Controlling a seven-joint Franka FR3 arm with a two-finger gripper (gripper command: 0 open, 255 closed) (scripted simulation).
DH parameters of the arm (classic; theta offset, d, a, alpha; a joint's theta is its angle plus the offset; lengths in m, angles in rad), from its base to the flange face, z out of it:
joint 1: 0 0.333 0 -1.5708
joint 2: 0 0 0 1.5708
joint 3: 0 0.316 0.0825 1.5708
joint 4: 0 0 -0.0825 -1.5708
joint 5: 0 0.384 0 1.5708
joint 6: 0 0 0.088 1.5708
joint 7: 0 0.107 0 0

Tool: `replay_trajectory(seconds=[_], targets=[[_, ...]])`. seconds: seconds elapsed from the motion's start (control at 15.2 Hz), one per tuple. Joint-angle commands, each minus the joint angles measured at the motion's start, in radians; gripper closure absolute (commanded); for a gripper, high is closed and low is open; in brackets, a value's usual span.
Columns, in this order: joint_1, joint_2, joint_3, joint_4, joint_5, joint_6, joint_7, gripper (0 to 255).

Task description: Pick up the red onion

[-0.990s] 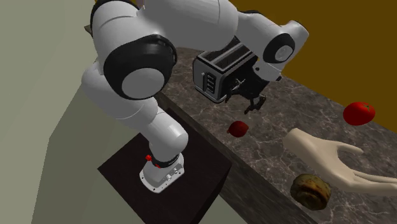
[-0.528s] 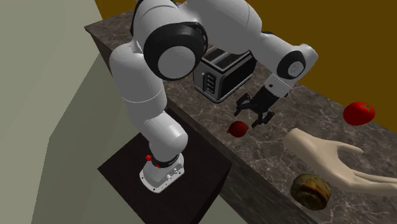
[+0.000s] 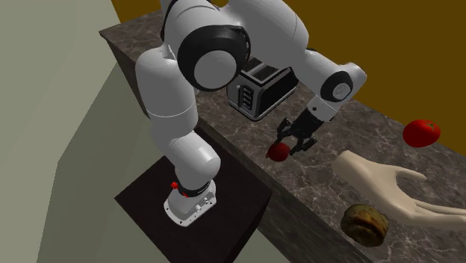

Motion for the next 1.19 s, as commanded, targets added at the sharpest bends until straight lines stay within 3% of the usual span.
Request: replay_trajectory(seconds=[0.0, 0.53, 1.12], targets=[[-0.001, 0.001, -0.001, -0.002, -0.001, 0.002, -0.001, 255], [-0.001, 0.004, -0.001, 0.0, 0.0, 0.004, -0.002, 255], [0.003, -0.064, 0.003, 0.058, -0.02, -0.117, 0.008, 255]])
